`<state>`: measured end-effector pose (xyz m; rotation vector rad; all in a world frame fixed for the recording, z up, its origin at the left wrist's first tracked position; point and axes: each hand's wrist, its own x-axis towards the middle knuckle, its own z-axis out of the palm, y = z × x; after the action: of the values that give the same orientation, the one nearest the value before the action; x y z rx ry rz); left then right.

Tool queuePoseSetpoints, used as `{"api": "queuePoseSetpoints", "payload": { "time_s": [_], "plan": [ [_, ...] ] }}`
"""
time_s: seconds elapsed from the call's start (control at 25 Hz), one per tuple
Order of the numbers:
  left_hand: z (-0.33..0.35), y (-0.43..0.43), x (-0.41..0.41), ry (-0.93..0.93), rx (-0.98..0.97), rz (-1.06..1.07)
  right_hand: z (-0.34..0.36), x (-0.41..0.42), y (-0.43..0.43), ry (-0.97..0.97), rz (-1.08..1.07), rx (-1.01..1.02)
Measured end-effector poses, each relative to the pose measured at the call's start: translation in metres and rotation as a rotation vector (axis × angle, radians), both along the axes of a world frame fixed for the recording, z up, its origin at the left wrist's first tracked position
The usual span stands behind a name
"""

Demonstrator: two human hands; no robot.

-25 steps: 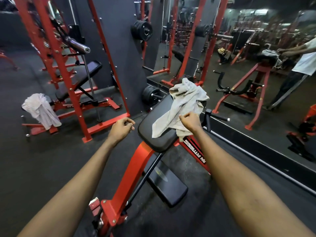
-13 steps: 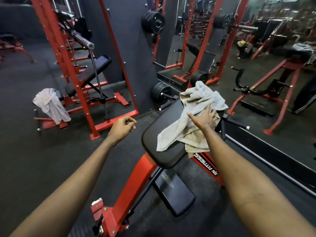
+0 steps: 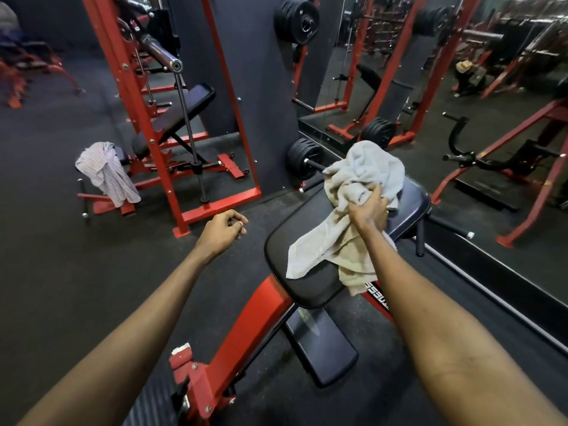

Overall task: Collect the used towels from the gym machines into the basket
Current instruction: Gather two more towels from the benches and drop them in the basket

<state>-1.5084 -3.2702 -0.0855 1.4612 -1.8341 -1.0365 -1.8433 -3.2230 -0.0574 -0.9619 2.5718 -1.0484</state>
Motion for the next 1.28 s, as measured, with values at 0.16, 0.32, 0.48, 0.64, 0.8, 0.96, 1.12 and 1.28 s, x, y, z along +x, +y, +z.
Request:
{"api": "queuePoseSetpoints", "payload": {
  "time_s": [0.16, 0.32, 0.48, 0.64, 0.8, 0.96, 1.12, 1.28],
  "plan": [
    [0.008, 0.020, 0.027, -0.009, -0.024, 0.052, 0.004, 0.058, 0.004, 0.004, 0.146, -0.083],
    [0.024, 0.053, 0.093, -0.003, -0.056, 0.157, 0.015, 0.125, 0.013, -0.048, 0.314, -0.136],
    [0.034, 0.100, 0.181, 0.014, -0.077, 0.281, 0.021, 0.204, 0.026, -0.068, 0.431, -0.164],
    [0.036, 0.170, 0.283, 0.019, -0.073, 0.423, 0.027, 0.307, 0.055, -0.120, 0.564, -0.144],
    [0.033, 0.236, 0.373, 0.018, -0.083, 0.522, 0.014, 0.405, 0.092, -0.144, 0.718, -0.159],
    [0.032, 0.296, 0.448, 0.017, -0.075, 0.635, -0.002, 0.492, 0.128, -0.152, 0.819, -0.149],
    [0.030, 0.326, 0.501, 0.044, -0.071, 0.744, -0.002, 0.556, 0.137, -0.186, 0.904, -0.097],
    [0.026, 0.331, 0.544, 0.056, -0.067, 0.806, 0.003, 0.613, 0.125, -0.182, 0.955, -0.069]
  ]
}}
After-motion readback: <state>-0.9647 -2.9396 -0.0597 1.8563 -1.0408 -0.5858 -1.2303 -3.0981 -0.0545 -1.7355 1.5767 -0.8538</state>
